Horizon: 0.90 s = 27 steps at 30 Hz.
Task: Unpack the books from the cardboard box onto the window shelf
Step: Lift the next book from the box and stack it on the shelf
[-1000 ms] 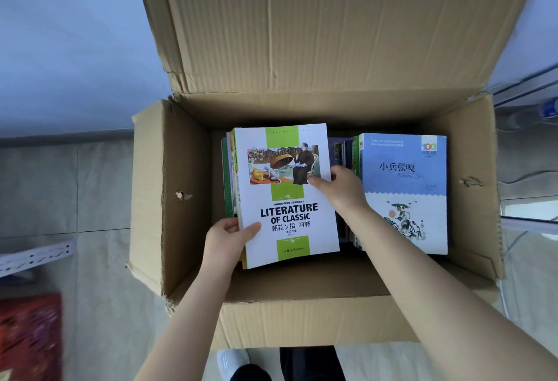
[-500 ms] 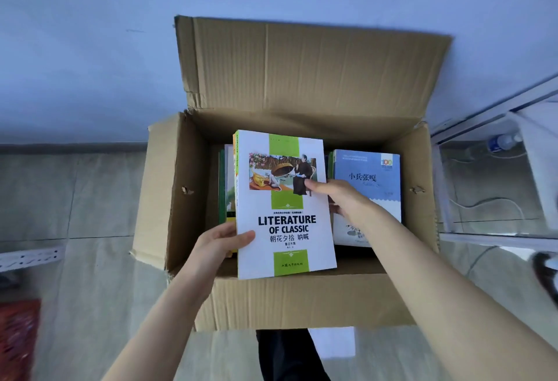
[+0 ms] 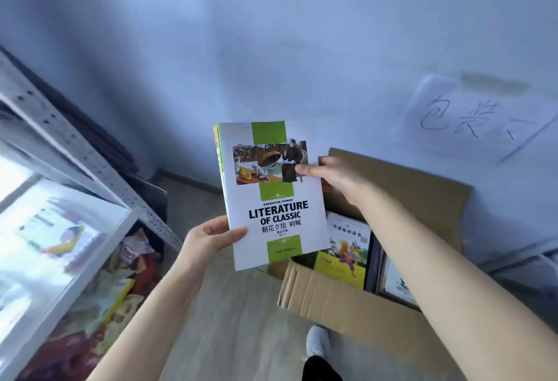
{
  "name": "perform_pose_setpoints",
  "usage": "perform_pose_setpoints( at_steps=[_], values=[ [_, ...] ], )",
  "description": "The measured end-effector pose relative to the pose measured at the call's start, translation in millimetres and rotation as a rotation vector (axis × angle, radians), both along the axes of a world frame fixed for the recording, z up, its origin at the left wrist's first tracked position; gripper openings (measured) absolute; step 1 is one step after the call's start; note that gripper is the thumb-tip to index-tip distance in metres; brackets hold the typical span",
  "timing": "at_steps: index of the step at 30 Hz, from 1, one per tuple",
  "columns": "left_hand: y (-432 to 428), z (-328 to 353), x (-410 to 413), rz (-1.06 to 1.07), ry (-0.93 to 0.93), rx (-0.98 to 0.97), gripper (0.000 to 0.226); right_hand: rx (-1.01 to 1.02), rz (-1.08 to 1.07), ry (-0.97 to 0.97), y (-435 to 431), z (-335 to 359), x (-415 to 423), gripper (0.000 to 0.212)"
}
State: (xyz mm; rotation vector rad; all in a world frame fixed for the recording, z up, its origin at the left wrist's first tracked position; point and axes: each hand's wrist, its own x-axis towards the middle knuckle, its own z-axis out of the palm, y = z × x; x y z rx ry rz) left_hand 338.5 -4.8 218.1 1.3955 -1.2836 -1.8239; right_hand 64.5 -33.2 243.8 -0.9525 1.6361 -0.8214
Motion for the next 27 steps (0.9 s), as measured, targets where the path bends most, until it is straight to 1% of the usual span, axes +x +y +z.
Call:
perform_pose_setpoints(
  at_steps=[3, 6, 9, 10, 12, 15, 18, 21, 23, 27],
  values=[
    [10, 74, 75, 0.161, 0.068, -0.071, 0.027, -0.147, 0.140, -0.011, -29, 80, 84, 0.029],
    [23, 138, 151, 0.320, 0.028, -0.218, 0.021, -0.286, 0.301, -0.049, -46, 151, 173, 0.028],
    [38, 189, 219, 0.437, -0.031, -0.384, 0.021, -0.385, 0.413, -0.080, -60, 208, 254, 0.026],
    [43, 203, 241, 0.472, -0.046, -0.429, 0.022, -0.413, 0.454, -0.094, -64, 224, 281, 0.022],
    [48, 225, 281, 0.555, -0.070, -0.492, 0.024, -0.462, 0.534, -0.131, -75, 250, 331, 0.009],
    [41, 246, 330, 0.680, -0.086, -0.524, 0.025, -0.532, 0.641, -0.164, -98, 276, 395, 0.007],
    [19, 256, 372, 0.805, -0.116, -0.572, 0.023, -0.604, 0.715, -0.214, -131, 289, 453, 0.006],
    [-12, 256, 410, 0.903, -0.157, -0.634, 0.025, -0.649, 0.794, -0.300, -170, 291, 503, 0.006],
    [-31, 253, 430, 0.950, -0.171, -0.660, 0.027, -0.676, 0.827, -0.340, -194, 289, 530, 0.011],
    [-65, 239, 465, 1.053, -0.178, -0.671, 0.035, -0.702, 0.942, -0.406, -234, 280, 574, 0.016]
  ],
)
